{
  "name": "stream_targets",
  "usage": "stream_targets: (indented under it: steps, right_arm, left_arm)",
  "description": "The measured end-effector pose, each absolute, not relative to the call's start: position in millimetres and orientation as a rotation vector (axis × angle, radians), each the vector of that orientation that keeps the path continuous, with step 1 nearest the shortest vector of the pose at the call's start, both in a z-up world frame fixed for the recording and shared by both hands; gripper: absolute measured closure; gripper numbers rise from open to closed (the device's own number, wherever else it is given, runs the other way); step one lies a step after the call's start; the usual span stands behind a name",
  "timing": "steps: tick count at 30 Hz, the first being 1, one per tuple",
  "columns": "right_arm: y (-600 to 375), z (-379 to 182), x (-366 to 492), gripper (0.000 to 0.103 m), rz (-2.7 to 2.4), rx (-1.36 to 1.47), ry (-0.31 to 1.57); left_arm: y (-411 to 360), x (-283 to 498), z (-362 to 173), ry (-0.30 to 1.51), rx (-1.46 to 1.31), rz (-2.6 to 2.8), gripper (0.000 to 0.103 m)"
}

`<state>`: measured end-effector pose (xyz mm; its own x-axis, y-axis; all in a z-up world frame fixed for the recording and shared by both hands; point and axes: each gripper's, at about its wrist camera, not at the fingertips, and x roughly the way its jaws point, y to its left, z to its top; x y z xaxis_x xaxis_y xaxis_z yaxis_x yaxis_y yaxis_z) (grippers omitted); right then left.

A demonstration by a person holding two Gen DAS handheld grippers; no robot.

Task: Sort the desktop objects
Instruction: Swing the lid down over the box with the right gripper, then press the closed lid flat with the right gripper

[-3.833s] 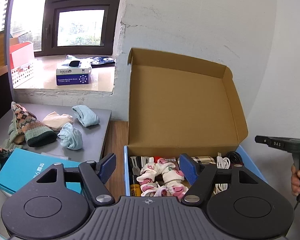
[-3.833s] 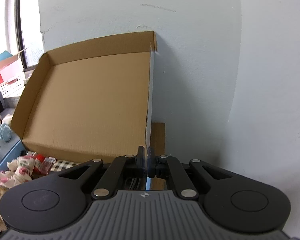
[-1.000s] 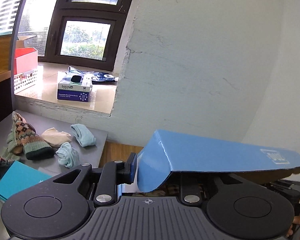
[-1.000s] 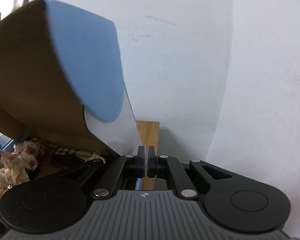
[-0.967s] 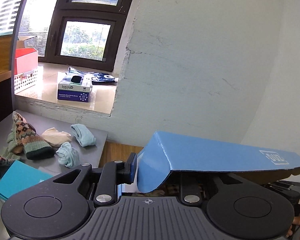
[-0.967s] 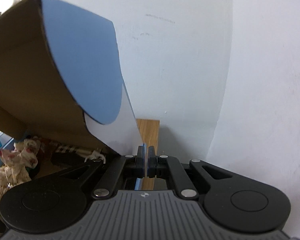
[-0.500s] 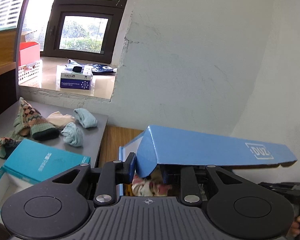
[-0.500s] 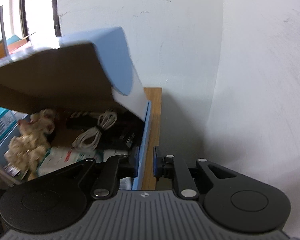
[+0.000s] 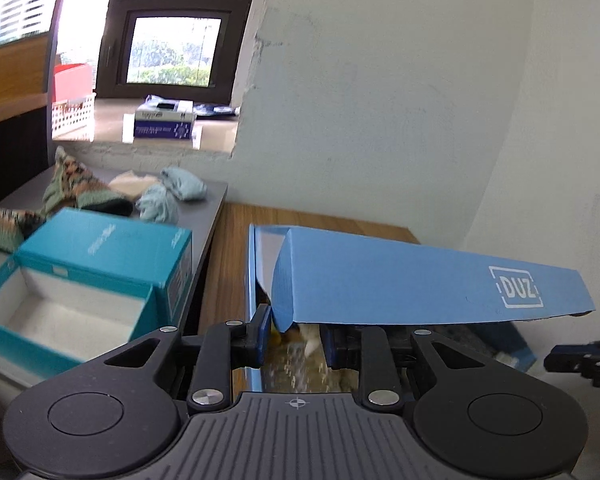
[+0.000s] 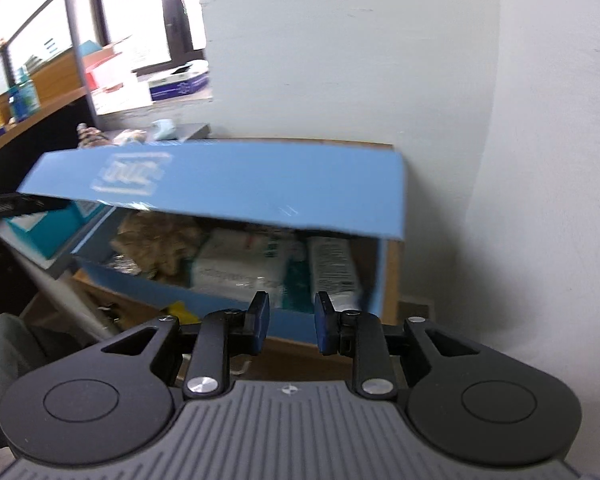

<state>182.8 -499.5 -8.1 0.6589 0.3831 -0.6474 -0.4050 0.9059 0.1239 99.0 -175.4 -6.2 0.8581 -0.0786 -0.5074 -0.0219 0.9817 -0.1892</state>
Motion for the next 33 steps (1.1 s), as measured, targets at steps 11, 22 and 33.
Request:
stream_targets:
  steps: [11, 22, 33]
  right_arm:
    - [-470.1, 34.0, 154.6, 0.064, 0.551, -0.06, 0.626]
    - [-440.5, 35.2, 197.5, 0.06, 0.525, -0.095, 0.572]
    - [-435.8, 1.3, 229.9, 0.062, 0.507, -0.087, 0.653]
  left_arm:
    - [-179.0, 87.9, -29.7, 0.525, -0.176, -0.014, 0.075]
    - [-178.6, 80.2, -53.9, 0.541, -0.201, 0.009, 0.074]
    - [-177.6, 74.7, -76.5, 0.571, -0.222, 0.036, 0.074]
